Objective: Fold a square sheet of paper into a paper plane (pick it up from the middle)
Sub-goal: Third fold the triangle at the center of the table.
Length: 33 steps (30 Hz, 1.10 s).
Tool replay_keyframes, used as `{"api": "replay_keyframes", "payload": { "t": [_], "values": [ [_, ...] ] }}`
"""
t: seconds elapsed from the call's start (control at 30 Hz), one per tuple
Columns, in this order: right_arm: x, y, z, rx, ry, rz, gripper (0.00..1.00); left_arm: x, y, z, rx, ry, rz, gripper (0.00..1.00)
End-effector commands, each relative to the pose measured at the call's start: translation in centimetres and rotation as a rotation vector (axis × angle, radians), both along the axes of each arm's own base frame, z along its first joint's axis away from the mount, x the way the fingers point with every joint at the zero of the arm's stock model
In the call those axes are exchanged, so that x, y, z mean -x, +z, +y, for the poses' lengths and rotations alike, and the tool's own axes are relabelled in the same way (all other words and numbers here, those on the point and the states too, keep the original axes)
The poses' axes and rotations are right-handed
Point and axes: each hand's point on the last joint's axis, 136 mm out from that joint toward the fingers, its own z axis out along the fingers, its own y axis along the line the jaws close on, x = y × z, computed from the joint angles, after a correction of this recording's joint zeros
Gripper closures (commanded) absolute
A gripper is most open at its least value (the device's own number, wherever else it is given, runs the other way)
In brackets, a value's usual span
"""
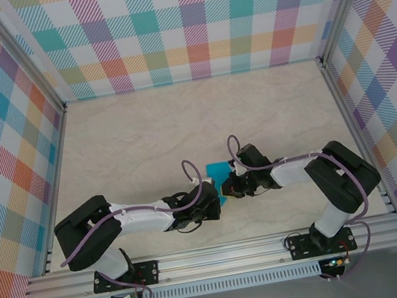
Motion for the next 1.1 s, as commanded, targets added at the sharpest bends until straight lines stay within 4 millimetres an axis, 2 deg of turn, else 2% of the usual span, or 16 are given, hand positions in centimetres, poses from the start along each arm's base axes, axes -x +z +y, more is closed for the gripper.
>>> {"api": "replay_keyframes", "payload": {
  "t": [0.0,0.13,0.23,0.43,0.53,0.73,0.9,1.07],
  "values": [
    [-0.2,-0.8,0.1,0.01,0.0,0.005,0.97,2.5,-2.8,3.1,-0.155,-0.033,0.099,0.96],
    [0.2,-2.2,-0.9,0.076,-0.007,0.027,0.99,2.3,-1.0,2.5,-0.135,-0.042,0.09,0.95],
    [0.3,-2.6,-1.2,0.091,-0.014,0.037,0.99,1.9,1.1,3.0,-0.109,0.013,0.08,0.94],
    [0.4,-2.9,-1.3,0.095,-0.029,0.05,0.99,0.5,7.4,0.0,0.243,0.05,0.074,0.95],
    [0.4,-3.1,-1.3,0.097,-0.036,0.057,0.99,-0.2,8.3,-1.2,0.357,0.069,0.113,0.98],
    [0.3,-3.2,-1.2,0.088,-0.05,0.062,0.99,-0.8,5.4,-2.9,0.422,0.119,0.228,1.0],
    [0.5,-3.3,-1.4,0.092,-0.055,0.064,0.99,-1.4,2.1,-2.1,0.388,0.205,0.254,1.0],
    [0.7,-3.4,-1.6,0.096,-0.053,0.064,0.99,-1.6,0.5,-1.2,0.338,0.239,0.24,1.0]
  ]
}}
